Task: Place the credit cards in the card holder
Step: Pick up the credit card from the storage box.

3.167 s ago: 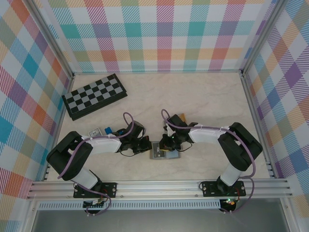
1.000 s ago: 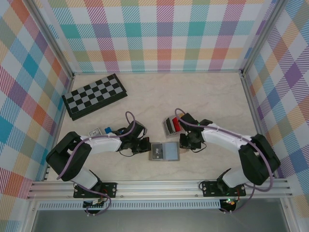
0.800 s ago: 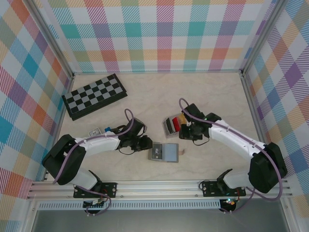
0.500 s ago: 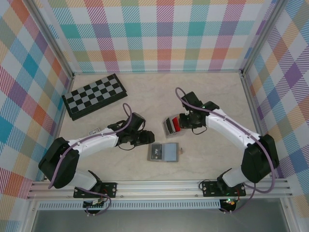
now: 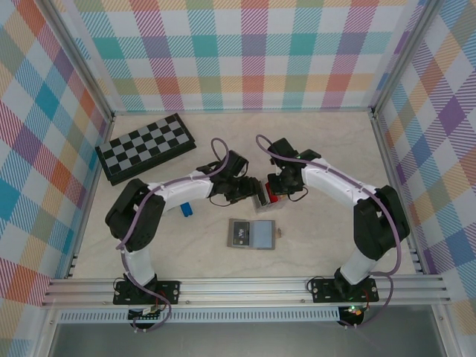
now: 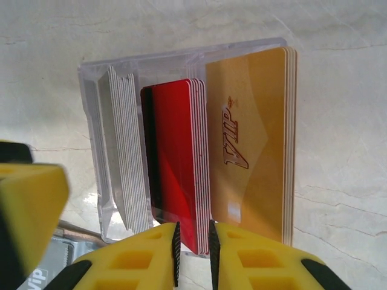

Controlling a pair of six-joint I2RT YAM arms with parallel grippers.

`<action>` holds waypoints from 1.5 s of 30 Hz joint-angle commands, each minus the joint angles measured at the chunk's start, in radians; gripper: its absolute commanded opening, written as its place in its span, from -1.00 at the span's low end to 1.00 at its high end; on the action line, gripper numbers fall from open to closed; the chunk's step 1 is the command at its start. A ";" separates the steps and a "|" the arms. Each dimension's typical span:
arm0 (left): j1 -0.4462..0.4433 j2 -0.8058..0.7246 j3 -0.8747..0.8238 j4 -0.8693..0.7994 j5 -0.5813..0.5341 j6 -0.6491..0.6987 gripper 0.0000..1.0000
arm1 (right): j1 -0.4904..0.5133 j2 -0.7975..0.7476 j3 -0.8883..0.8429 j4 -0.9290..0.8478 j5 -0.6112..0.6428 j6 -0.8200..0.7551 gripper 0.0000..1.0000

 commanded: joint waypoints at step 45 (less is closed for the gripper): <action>0.017 0.099 0.006 0.056 0.060 -0.058 -0.59 | 0.078 0.098 0.041 0.015 0.329 -0.125 -0.39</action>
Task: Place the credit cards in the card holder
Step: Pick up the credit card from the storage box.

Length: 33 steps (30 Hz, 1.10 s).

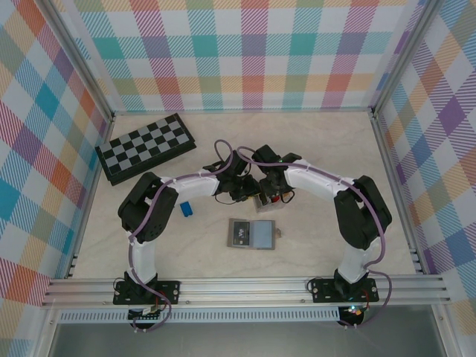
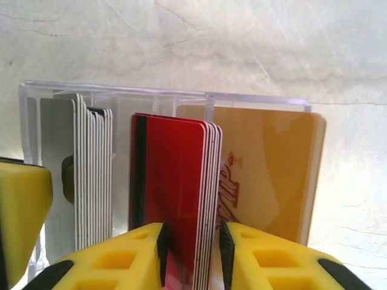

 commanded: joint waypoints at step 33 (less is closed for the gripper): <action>0.000 0.004 -0.013 -0.043 0.011 0.013 -0.60 | -0.001 -0.061 0.019 -0.051 0.042 -0.011 -0.46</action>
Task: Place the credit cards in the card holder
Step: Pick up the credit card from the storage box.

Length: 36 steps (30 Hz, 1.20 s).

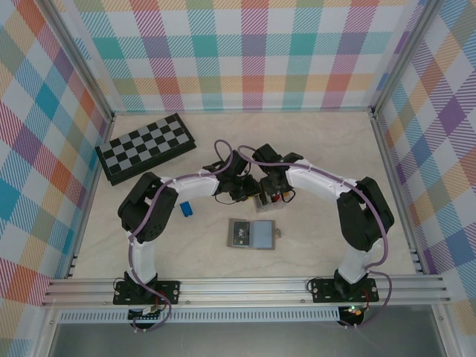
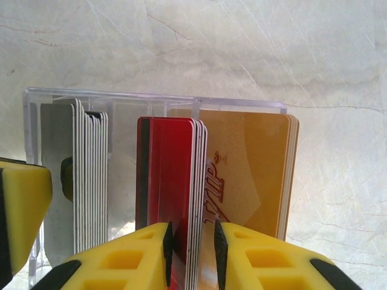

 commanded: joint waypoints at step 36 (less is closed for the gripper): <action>-0.006 0.006 -0.002 -0.032 0.012 0.007 -0.62 | 0.011 0.059 0.045 -0.043 0.062 -0.017 -0.32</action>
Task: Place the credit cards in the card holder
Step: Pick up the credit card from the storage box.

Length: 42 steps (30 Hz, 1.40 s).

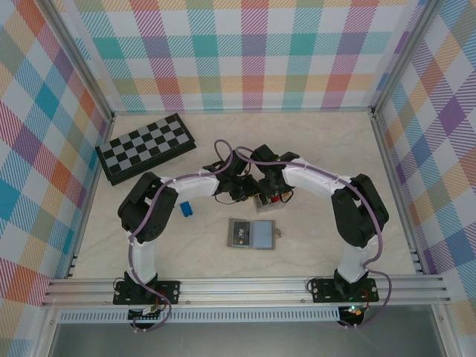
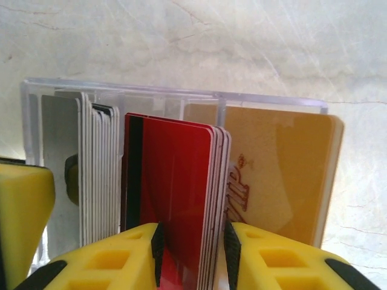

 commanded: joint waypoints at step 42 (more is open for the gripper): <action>-0.005 0.008 -0.012 -0.040 0.011 0.015 -0.63 | 0.012 -0.116 0.010 -0.027 -0.031 0.000 -0.93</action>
